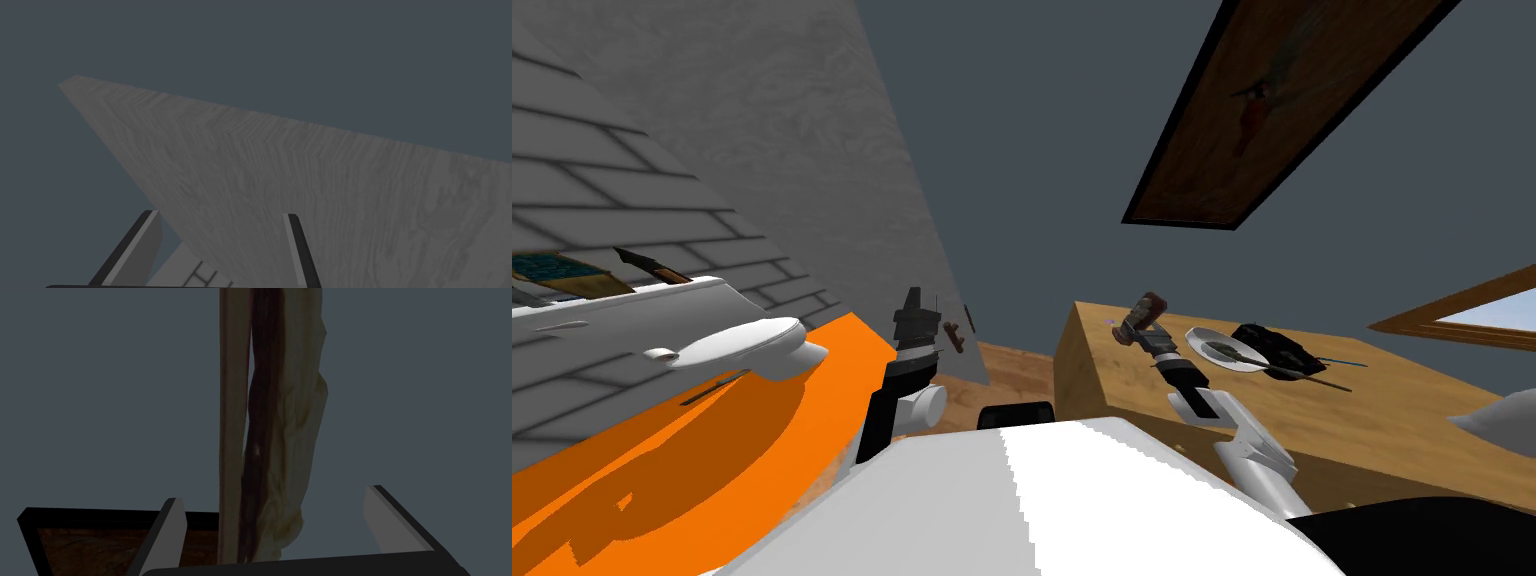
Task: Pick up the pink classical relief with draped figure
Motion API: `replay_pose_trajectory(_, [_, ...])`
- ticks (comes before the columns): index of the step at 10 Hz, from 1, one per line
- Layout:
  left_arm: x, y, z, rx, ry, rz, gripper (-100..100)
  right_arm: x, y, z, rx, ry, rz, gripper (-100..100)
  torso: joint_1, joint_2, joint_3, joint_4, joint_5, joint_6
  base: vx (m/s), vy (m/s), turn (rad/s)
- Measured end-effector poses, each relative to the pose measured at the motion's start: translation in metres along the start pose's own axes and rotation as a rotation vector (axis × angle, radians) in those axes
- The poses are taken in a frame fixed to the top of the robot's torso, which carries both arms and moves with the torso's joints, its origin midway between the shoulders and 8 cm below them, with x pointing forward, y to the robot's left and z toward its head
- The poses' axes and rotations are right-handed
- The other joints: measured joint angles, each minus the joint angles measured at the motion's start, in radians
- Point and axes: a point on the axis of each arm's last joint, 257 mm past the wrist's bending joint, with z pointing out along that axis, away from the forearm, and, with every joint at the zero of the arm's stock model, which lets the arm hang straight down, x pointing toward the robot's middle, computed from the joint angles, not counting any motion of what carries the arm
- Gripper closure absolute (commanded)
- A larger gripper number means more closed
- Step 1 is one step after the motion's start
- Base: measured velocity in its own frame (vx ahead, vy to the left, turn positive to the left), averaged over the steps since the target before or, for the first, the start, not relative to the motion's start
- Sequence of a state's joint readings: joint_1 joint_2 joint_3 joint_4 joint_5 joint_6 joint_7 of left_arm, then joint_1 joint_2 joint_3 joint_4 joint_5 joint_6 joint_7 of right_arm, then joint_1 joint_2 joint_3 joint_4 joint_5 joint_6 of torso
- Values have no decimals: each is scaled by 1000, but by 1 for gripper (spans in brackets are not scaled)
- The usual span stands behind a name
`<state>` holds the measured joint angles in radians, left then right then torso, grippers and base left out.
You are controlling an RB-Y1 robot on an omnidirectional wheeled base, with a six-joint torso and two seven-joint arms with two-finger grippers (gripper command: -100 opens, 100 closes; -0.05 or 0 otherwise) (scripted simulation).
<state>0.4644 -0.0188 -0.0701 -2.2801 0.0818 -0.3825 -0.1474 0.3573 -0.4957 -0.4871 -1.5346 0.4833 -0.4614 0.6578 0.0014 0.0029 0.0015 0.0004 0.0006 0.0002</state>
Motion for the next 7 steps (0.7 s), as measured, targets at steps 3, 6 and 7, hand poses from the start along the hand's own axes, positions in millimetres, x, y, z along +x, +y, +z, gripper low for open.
replay_pose_trajectory(3, [0,0,0,0,0,0,0,9,-29,-6,28,15,-5,-100,0,1,1,0,0,0,-57,50,260])
replay_pose_trajectory(6, [0,0,0,0,0,0,0,20,-63,-19,73,43,-6,-100,-1,1,0,0,0,1,-34,38,119])
replay_pose_trajectory(7, [0,0,0,0,0,0,0,18,-76,-22,88,38,-10,-100,0,1,1,0,0,-1,-36,41,183])
